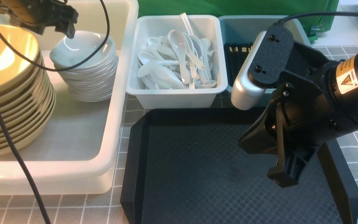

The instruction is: On grey table put chopsticks spoon bowls plates into blue grey white boxes.

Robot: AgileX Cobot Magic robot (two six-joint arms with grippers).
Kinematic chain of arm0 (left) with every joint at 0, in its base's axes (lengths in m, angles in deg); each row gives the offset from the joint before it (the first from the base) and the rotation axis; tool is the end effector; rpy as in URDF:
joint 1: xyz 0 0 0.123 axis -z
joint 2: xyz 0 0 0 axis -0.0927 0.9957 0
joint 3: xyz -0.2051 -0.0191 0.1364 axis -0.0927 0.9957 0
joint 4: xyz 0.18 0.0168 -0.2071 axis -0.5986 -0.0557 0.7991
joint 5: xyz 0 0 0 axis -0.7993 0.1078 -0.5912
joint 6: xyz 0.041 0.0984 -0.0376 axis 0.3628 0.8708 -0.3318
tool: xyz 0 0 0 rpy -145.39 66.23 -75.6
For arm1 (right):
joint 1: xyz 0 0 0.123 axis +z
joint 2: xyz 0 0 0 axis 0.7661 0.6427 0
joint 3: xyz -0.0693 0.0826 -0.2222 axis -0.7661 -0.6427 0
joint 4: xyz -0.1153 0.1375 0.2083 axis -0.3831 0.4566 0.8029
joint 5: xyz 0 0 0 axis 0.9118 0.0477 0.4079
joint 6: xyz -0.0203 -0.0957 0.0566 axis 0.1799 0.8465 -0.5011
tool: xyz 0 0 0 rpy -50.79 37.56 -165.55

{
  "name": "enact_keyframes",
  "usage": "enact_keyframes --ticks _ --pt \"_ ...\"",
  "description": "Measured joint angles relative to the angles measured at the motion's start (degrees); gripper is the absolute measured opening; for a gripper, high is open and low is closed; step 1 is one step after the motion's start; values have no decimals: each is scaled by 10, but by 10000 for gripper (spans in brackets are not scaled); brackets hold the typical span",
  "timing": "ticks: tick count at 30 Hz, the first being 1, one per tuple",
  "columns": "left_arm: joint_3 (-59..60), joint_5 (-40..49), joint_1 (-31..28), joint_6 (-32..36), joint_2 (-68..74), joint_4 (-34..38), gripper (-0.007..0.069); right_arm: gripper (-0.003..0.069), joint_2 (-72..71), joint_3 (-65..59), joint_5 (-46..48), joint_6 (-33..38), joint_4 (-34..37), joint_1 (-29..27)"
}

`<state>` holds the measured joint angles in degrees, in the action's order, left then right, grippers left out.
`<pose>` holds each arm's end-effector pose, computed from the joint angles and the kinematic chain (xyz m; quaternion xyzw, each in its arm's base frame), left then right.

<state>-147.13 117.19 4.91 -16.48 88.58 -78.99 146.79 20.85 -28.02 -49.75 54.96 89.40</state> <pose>0.4690 0.0025 0.2873 0.0642 0.9482 0.0188 0.3106 0.2233 0.2085 0.2987 -0.4732 0.8270 0.1371 0.2707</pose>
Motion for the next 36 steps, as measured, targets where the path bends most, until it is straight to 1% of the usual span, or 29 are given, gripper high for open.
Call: enact_keyframes --ticks 2,4,5,6,9,11,12,14,15,16,18,20,22,24,25,26,29,32,35,36 --pt "-8 11 7 0 -17 -2 581 46 0 0 0 0 -2 0" --pt "-18 24 18 0 -40 -6 573 46 0 0 -2 0 -4 0" --pt "-25 38 37 0 -75 -23 536 46 0 0 -7 0 -6 0" --pt "-26 38 40 0 -80 -23 530 46 0 0 -7 0 -6 0" --pt "-30 79 90 -16 -168 -68 378 48 0 0 -21 -2 -8 0" --pt "-20 98 108 -25 -206 -86 304 50 0 0 -25 -4 -9 0" --pt "-3 109 116 -30 -234 -98 239 52 0 0 -25 -8 -9 0" --pt "21 116 122 -32 -263 -103 163 53 0 0 -25 -12 -9 0" --pt "58 118 124 -33 -295 -104 92 56 0 0 -25 -14 -9 0" --pt "96 115 124 -34 -329 -104 44 57 0 0 -25 -16 -9 0" --pt "137 108 124 -37 -354 -102 17 57 0 0 -25 -17 -9 0" --pt "250 72 124 -50 -436 -100 -7 59 -3 0 -27 -19 -9 0" --pt "338 36 124 -65 -505 -100 -10 60 -16 0 -37 -19 -7 0" --pt "396 11 124 -75 -552 -100 -11 61 -27 -1 -46 -19 -6 0" --pt "404 5 124 -76 -566 -100 -11 61 -29 -1 -49 -19 -6 0" --pt "460 -16 124 -83 -608 -100 -11 62 -40 -6 -60 -21 -4 0" --pt "565 -55 124 -104 -707 -103 -11 64 -89 -37 -107 -24 -2 0" --pt "653 -81 124 -136 -813 -102 -11 67 -144 -84 -158 -19 -1 0" --pt "719 -92 124 -156 -886 -102 -11 69 -201 -130 -207 -11 0 0" --pt "747 -94 124 -163 -920 -103 -11 72 -231 -157 -237 -9 0 0"
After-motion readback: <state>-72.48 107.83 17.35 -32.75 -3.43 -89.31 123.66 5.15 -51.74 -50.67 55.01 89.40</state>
